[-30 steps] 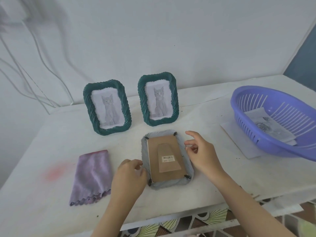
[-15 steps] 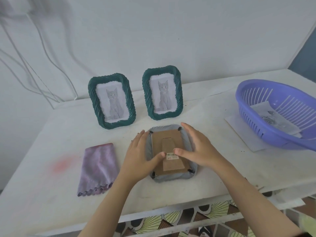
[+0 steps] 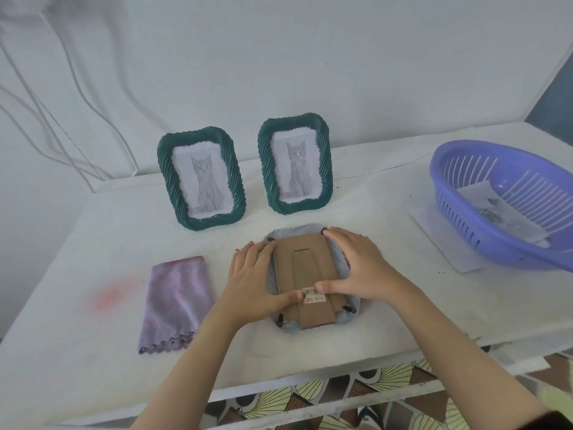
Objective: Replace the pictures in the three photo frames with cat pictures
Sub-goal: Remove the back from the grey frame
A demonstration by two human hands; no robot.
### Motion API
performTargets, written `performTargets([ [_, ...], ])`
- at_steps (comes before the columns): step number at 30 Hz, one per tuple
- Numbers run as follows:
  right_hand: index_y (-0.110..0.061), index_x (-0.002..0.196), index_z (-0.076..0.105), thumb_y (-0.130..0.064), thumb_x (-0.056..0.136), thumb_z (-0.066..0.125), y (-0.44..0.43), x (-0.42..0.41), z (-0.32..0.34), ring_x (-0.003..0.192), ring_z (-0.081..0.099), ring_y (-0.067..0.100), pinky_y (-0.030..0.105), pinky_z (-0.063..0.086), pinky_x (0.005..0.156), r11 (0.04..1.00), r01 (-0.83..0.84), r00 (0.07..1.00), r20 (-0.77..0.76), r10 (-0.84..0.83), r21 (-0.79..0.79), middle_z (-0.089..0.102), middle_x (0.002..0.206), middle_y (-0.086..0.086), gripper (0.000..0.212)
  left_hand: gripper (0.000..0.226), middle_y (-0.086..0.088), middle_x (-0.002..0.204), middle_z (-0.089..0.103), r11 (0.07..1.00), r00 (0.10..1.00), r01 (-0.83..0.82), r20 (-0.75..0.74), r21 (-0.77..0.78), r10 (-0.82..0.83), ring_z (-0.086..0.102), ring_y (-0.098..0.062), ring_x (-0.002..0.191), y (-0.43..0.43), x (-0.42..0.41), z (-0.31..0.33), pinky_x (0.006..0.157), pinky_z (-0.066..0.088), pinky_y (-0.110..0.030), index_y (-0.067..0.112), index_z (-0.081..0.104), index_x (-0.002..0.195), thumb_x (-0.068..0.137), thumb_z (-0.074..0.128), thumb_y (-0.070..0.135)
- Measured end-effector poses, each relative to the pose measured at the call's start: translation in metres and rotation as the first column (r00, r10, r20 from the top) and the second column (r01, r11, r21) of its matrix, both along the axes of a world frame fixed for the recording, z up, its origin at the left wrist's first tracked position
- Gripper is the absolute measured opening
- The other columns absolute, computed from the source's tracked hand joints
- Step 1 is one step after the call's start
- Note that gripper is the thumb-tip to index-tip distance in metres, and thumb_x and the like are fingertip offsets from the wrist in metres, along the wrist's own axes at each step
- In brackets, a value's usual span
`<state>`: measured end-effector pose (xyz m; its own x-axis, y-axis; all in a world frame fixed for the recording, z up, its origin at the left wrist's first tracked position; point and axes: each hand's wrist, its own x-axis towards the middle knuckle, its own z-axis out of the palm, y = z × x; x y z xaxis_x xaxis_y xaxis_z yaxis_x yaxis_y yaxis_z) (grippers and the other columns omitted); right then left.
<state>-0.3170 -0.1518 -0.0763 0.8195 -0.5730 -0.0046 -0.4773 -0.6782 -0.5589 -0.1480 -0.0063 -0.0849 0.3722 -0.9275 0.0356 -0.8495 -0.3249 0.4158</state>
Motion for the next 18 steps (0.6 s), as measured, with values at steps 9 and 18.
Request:
performTargets([
  [9, -0.026, 0.149, 0.009, -0.065, 0.058, 0.073, -0.008, 0.012, 0.013, 0.14, 0.009, 0.02, 0.037, 0.012, 0.116, 0.999, -0.035, 0.963, -0.266, 0.044, 0.037, 0.01, 0.151, -0.004, 0.118, 0.124, 0.005, 0.14, 0.018, 0.992, 0.997, 0.025, 0.065, 0.125, -0.033, 0.011, -0.018, 0.132, -0.01, 0.01, 0.005, 0.114, 0.001, -0.036, 0.027, 0.009, 0.146, 0.041, 0.03, 0.089],
  [18, -0.03, 0.148, 0.004, -0.063, 0.062, 0.072, -0.01, 0.014, 0.019, 0.141, 0.004, 0.022, 0.037, 0.011, 0.116, 0.999, -0.034, 0.95, -0.31, 0.045, 0.04, 0.004, 0.153, -0.003, 0.115, 0.131, 0.006, 0.134, 0.016, 0.99, 1.0, 0.017, -0.003, 0.142, -0.016, 0.011, -0.018, 0.128, -0.017, 0.011, 0.009, 0.109, 0.005, -0.029, 0.029, 0.002, 0.147, 0.035, 0.035, 0.089],
])
